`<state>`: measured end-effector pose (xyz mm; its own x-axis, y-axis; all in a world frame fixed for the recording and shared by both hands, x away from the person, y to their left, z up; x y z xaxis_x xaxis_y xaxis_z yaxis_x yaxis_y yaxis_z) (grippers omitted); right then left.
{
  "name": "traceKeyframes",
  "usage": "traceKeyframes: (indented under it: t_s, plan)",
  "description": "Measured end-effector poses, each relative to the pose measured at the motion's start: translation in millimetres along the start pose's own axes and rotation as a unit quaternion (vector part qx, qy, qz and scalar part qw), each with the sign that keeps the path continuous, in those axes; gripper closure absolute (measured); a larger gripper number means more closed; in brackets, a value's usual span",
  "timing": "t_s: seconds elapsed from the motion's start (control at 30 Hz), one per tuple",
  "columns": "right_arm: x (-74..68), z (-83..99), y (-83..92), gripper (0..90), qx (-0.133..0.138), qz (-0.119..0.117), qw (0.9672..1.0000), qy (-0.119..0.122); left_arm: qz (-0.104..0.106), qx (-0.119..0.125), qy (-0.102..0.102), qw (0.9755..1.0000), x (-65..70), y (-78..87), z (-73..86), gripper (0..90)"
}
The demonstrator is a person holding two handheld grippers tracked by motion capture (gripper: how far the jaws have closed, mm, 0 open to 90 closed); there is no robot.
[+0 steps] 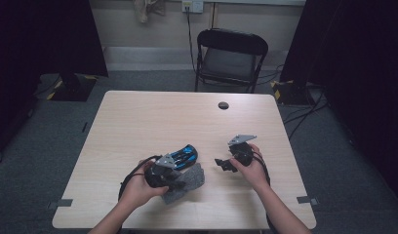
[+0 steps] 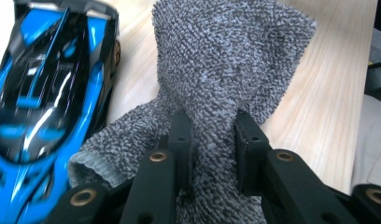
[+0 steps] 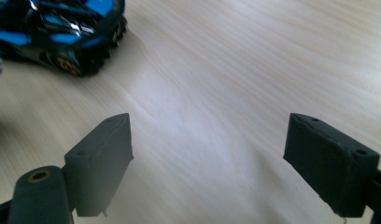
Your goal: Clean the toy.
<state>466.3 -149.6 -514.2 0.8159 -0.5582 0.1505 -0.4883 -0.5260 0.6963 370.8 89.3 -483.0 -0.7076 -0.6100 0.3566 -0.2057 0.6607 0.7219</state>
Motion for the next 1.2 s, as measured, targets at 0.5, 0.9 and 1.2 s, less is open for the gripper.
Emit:
traceKeyframes:
  t_s: [0.5, 0.9, 1.2]
  plan:
    - [6.1, 47.5, 24.8, 15.0, -0.009, 0.004, 0.9999, -0.009, 0.000, -0.001, 0.001, 1.0000, 2.4, -21.8, -22.9, 72.5]
    - [10.4, 74.3, 43.0, 14.4, 0.004, 0.029, 0.9995, -0.006, 0.005, -0.009, -0.009, 0.9999, 13.7, -56.6, -53.7, 72.3]
    - [9.2, 77.0, 45.8, 14.3, 0.002, 0.035, 0.9993, -0.010, 0.003, -0.014, -0.013, 0.9998, 16.8, -76.0, -73.6, 72.2]
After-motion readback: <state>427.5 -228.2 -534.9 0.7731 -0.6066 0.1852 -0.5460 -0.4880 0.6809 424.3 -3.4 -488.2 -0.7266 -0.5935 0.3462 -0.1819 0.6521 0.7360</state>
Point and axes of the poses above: each handheld gripper's, and its own axes: y roughly backward along the jaws, z roughly out of its underside, x roughly to its right, the point moved 5 cm from there along -y, roughly forward along the jaws, and after that the axes turned 15 degrees about y, right-handed, at the moved point
